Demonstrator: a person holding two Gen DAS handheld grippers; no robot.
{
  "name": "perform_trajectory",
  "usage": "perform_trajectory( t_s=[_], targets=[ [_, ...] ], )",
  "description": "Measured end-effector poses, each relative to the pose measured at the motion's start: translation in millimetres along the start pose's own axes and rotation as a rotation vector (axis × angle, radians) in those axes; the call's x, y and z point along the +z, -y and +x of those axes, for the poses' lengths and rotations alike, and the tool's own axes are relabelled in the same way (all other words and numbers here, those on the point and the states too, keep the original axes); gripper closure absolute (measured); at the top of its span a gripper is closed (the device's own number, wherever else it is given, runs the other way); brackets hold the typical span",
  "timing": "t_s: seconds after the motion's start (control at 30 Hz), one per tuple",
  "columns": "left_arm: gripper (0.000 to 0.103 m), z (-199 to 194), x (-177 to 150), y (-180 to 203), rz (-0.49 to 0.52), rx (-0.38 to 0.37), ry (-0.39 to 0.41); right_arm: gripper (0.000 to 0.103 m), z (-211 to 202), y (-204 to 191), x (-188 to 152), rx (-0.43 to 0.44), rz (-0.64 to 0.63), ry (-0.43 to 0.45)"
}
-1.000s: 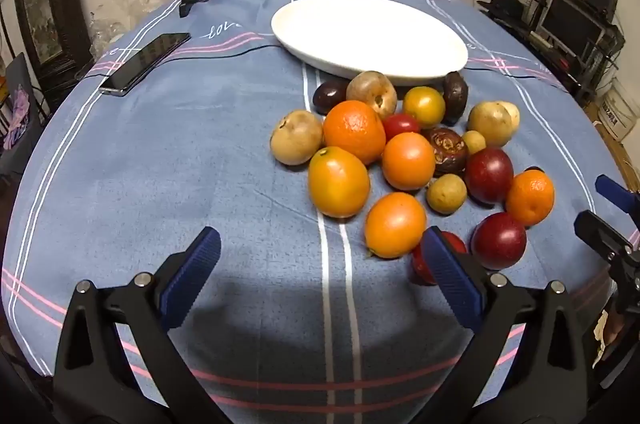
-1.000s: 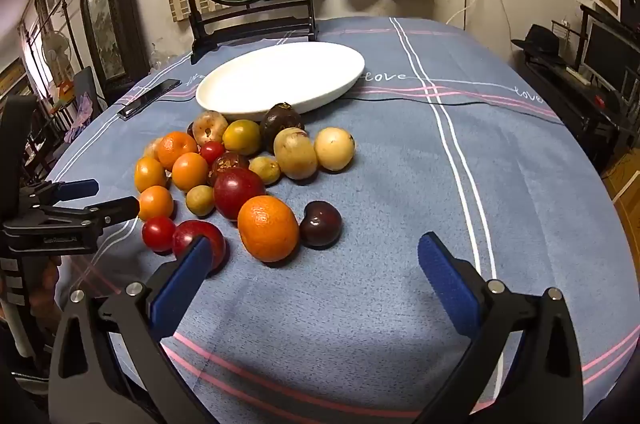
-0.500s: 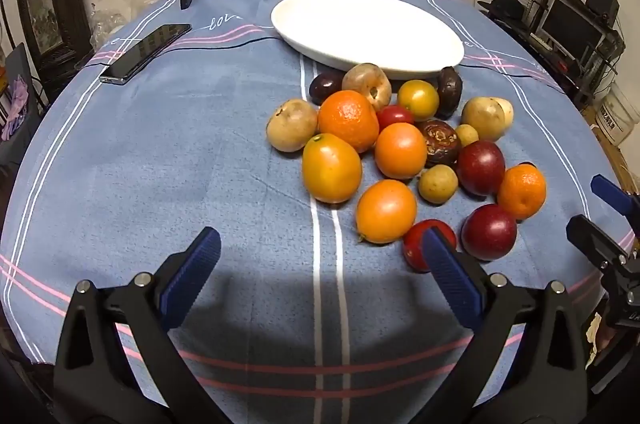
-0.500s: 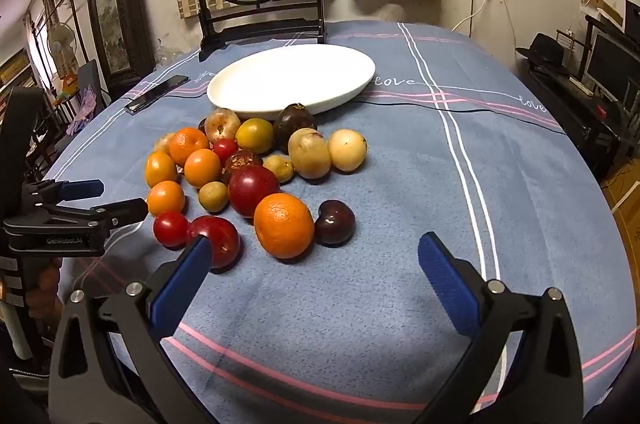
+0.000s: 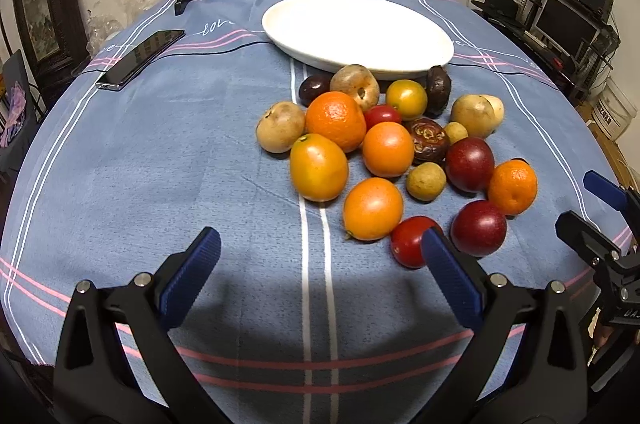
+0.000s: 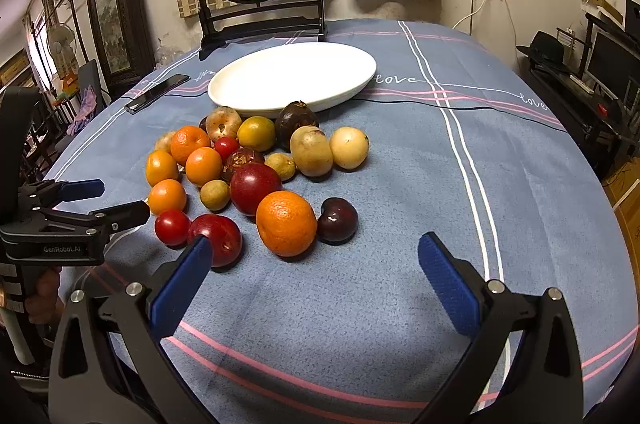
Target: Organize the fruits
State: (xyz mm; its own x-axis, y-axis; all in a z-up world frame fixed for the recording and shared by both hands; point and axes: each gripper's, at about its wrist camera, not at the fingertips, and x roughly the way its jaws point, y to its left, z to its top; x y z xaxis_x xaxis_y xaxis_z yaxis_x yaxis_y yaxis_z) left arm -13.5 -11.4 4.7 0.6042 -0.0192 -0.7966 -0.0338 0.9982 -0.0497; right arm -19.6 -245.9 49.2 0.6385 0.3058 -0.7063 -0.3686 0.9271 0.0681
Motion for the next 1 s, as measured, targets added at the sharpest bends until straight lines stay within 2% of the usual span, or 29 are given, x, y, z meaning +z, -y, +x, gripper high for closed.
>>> perform_trajectory(
  t_s=[1.0],
  targets=[
    [0.002, -3.5, -2.5, 4.7, -0.001, -0.035, 0.014, 0.001, 2.3, 1.1, -3.7, 0.001, 0.012, -0.016]
  ],
)
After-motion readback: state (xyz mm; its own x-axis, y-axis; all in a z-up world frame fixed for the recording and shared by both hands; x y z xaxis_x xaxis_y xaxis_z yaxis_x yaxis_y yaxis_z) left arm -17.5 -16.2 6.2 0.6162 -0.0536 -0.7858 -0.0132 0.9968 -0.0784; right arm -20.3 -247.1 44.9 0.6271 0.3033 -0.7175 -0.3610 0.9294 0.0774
